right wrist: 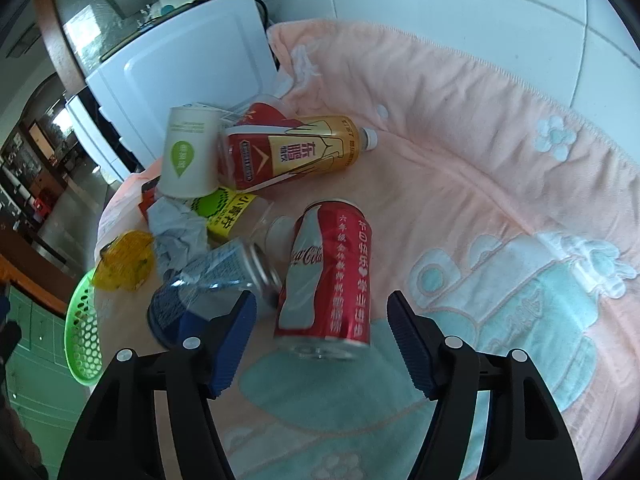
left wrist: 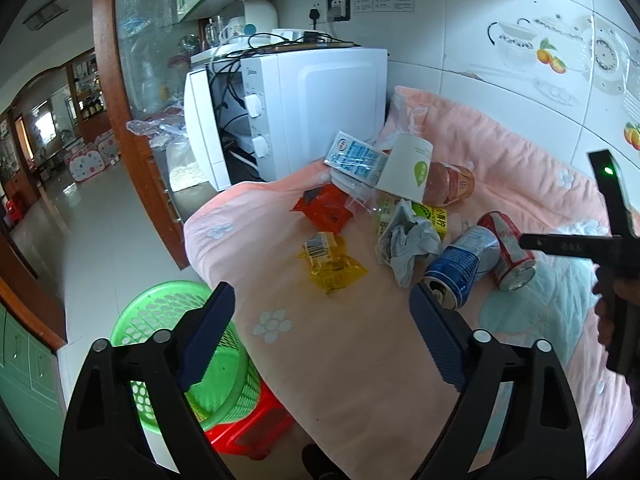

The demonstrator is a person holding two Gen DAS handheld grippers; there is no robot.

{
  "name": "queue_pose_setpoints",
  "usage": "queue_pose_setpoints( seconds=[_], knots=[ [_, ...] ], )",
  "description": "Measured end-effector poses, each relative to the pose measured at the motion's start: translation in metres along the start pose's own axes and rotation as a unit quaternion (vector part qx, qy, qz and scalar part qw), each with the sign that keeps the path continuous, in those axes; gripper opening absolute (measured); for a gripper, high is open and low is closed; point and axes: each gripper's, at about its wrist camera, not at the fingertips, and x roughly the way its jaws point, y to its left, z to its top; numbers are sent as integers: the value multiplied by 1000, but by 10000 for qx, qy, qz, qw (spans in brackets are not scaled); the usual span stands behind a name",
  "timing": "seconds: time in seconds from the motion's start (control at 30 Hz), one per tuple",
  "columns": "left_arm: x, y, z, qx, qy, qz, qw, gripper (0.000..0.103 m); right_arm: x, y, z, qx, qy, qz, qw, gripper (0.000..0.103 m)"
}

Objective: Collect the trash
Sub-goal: 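Grasp the blue can with the left tool while the right tool grasps the red Coca-Cola can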

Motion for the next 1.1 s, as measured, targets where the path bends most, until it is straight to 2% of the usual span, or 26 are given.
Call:
queue_pose_setpoints(
  seconds=[0.23,0.43,0.67,0.83,0.97,1.1],
  knots=[
    [7,-16,5,368,-33,-350,9987,80,31,-7,19,220,377,168,9989,61],
    [15,-33,10,795,-8,-757,9940,75,51,-14,25,446,687,267,9963,61],
    [35,-59,17,1267,191,-1329,9828,75,66,-24,29,588,870,418,9936,59],
    [59,-78,24,1416,516,-1811,9719,76,61,-29,26,595,846,427,9937,58],
    [73,-99,27,1729,587,-2041,9618,76,52,-32,20,570,795,400,9944,58],
    [97,-120,28,2097,760,-2031,9534,77,42,-33,14,580,706,426,9949,58]
  ],
)
